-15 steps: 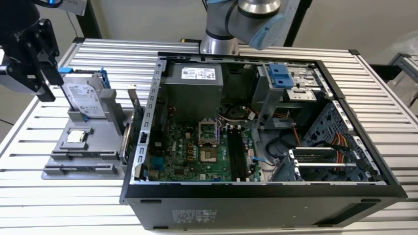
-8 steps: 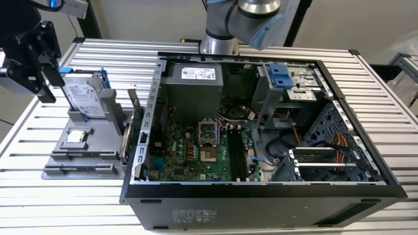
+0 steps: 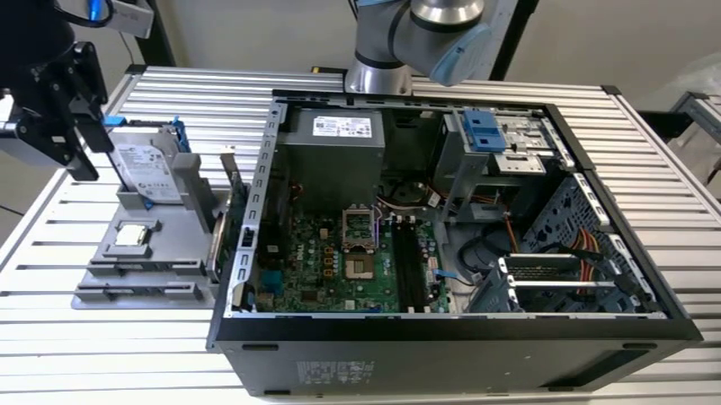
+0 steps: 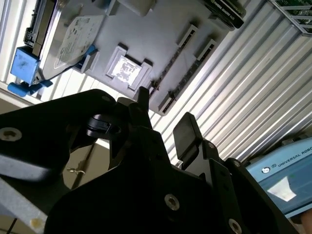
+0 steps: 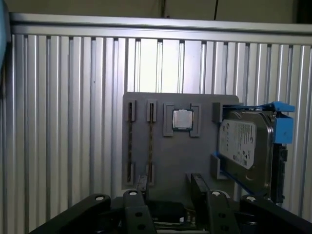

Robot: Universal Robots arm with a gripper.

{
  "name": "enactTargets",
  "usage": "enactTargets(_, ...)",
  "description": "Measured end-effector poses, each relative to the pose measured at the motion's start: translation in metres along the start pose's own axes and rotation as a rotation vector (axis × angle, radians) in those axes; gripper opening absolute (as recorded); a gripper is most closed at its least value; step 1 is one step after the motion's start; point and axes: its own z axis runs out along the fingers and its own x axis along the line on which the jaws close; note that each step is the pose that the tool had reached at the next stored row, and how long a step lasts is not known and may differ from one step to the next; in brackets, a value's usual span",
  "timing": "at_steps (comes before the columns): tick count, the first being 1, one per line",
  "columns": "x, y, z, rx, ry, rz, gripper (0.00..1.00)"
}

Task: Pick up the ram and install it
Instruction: 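Pick up the ram and move it above insertion slot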

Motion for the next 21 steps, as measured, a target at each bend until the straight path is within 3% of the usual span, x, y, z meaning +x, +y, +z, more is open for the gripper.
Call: enactTargets(21, 0.0001, -0.0001, 0.0087, -0.0021, 0.0007, 0.0, 1.0)
